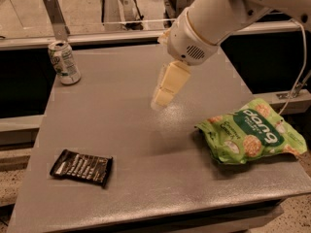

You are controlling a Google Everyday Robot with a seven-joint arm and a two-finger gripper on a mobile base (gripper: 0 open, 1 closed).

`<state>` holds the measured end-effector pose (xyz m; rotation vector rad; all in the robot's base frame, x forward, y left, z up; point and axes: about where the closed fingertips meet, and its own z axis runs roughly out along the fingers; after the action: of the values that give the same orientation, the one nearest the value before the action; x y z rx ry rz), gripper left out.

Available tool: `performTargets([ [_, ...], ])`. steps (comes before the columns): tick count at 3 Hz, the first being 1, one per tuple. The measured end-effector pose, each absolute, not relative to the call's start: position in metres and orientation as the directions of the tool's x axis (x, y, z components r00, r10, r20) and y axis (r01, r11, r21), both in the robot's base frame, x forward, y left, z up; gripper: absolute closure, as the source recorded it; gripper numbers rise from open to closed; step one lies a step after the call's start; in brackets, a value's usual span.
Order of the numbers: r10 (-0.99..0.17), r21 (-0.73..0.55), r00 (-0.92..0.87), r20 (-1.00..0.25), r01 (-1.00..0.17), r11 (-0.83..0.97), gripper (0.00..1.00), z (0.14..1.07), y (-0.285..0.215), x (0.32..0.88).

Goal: Pick 7up can

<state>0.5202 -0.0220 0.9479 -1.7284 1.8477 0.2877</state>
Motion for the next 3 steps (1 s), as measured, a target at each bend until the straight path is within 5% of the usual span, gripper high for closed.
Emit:
performTargets([
  [2, -0.797, -0.218, 0.016, -0.603, -0.965, 0.145, 0.0, 0.941, 0.005, 0.532],
  [3, -0.692, -0.204, 0.046, -0.721, -0.967, 0.149, 0.0, 0.926, 0.082, 0.573],
])
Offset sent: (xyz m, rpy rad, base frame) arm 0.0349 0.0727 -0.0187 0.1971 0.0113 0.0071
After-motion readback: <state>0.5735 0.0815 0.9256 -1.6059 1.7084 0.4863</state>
